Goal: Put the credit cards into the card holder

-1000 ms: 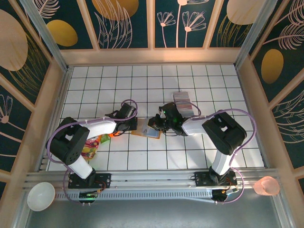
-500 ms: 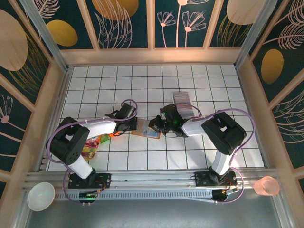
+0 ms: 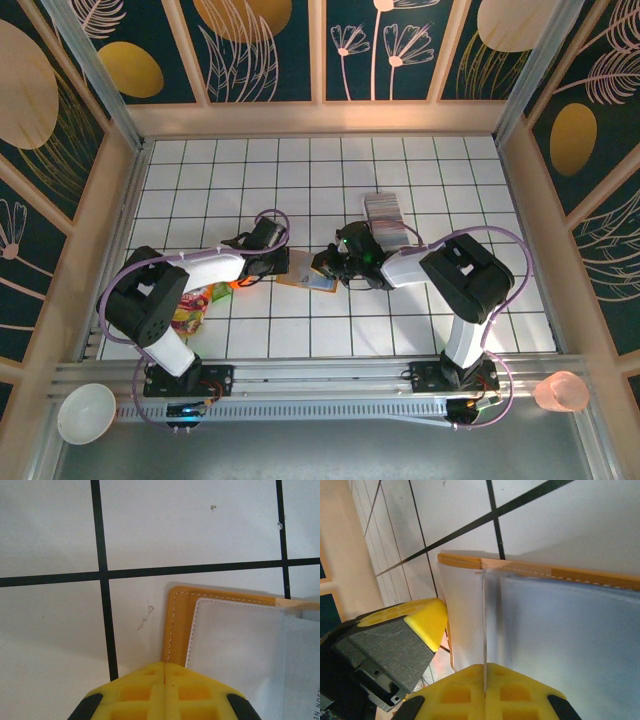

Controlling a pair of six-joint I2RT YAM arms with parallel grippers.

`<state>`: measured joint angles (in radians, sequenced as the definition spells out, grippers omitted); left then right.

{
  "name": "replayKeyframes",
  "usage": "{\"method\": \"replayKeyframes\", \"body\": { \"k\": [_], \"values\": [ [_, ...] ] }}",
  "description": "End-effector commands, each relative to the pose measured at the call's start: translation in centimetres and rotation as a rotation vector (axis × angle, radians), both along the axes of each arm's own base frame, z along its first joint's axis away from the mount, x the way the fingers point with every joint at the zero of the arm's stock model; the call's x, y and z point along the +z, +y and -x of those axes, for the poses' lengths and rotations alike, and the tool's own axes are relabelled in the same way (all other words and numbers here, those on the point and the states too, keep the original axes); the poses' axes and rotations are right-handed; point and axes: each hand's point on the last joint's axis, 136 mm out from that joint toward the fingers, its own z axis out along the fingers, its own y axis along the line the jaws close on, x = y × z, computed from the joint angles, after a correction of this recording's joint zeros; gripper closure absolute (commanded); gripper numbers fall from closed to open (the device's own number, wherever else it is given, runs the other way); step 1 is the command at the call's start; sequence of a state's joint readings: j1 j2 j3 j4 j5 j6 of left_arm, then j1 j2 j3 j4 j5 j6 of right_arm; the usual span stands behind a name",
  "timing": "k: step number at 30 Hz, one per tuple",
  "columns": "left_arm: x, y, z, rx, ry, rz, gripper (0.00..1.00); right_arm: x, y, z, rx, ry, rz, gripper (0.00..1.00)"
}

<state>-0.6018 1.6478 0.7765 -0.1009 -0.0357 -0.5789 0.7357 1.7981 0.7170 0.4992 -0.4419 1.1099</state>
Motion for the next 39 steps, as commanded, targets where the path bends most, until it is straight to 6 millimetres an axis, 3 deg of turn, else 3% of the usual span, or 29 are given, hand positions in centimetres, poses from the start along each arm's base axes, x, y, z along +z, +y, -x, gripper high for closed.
{"method": "replayKeyframes", "body": {
  "k": [1,9,21,39],
  "values": [
    [-3.3,2.0,2.5,-0.009,0.113,-0.091,1.00,0.5,1.1,0.3,0.029,-0.016,-0.048,1.00],
    [-3.3,2.0,2.5,-0.010,0.115,-0.093,1.00,0.2,1.5,0.7,0.060,-0.008,-0.061,1.00],
    [-2.9,2.1,2.3,-0.003,0.099,-0.096,1.00,-1.0,0.0,1.9,0.059,0.032,0.033,1.00],
    [-2.5,2.1,2.3,0.002,0.096,-0.086,1.00,0.6,1.5,1.7,0.053,-0.019,-0.080,1.00]
  ]
}}
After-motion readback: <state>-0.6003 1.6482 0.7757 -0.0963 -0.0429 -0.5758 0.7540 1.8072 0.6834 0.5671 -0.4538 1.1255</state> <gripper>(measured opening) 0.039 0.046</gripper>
